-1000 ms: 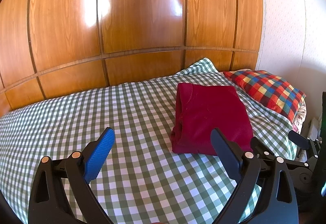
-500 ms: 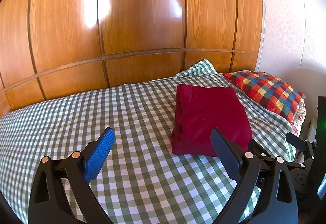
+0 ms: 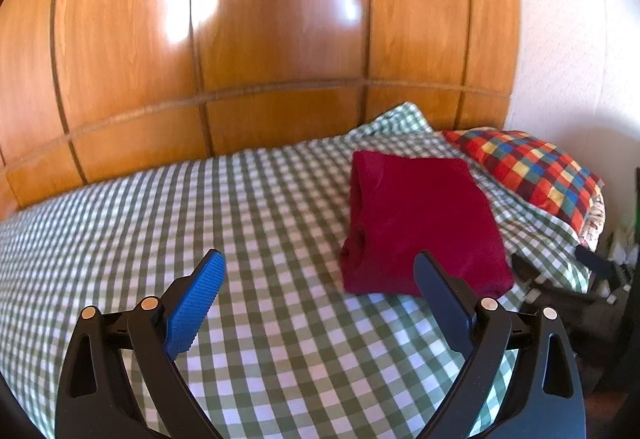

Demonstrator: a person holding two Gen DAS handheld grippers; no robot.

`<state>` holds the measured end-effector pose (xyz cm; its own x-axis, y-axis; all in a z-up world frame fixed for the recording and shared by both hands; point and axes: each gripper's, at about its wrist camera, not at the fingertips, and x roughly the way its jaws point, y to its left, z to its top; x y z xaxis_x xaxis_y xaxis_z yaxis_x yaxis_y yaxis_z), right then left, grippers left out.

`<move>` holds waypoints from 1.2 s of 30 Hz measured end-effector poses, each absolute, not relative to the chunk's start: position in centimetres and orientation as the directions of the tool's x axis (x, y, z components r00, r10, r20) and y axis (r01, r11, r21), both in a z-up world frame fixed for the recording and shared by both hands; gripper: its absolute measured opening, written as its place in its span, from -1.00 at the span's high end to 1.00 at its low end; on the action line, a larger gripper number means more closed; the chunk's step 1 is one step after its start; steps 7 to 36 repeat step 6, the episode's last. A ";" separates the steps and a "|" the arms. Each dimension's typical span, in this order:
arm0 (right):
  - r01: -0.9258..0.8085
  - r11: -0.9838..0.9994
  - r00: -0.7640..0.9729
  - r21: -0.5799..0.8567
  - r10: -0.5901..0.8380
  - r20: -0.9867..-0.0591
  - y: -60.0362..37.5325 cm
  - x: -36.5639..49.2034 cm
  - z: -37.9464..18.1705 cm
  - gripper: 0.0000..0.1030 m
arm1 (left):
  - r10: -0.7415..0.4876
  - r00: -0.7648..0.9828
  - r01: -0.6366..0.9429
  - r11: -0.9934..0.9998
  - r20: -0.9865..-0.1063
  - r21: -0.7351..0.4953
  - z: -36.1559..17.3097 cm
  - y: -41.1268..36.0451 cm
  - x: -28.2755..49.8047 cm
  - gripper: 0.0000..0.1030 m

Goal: Fold small clothes

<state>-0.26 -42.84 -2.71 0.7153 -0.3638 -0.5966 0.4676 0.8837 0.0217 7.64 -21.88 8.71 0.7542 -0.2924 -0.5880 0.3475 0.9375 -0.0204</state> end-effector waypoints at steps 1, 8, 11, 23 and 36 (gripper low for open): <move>0.495 0.868 0.700 0.026 -0.381 -0.603 -44.1 -0.1 -2.8 -0.95 | -0.282 0.745 0.338 0.941 -0.604 -0.022 8.3 -21.7 8.0 -0.83; 0.604 0.797 0.593 -0.015 -0.462 -0.659 -50.6 1.9 -5.0 -0.95 | -0.236 0.724 0.292 0.956 -0.649 -0.022 6.0 -20.2 9.5 -0.83; 0.604 0.797 0.593 -0.015 -0.462 -0.659 -50.6 1.9 -5.0 -0.95 | -0.236 0.724 0.292 0.956 -0.649 -0.022 6.0 -20.2 9.5 -0.83; 0.604 0.797 0.593 -0.015 -0.462 -0.659 -50.6 1.9 -5.0 -0.95 | -0.236 0.724 0.292 0.956 -0.649 -0.022 6.0 -20.2 9.5 -0.83; 0.604 0.797 0.593 -0.015 -0.462 -0.659 -50.6 1.9 -5.0 -0.95 | -0.236 0.724 0.292 0.956 -0.649 -0.022 6.0 -20.2 9.5 -0.83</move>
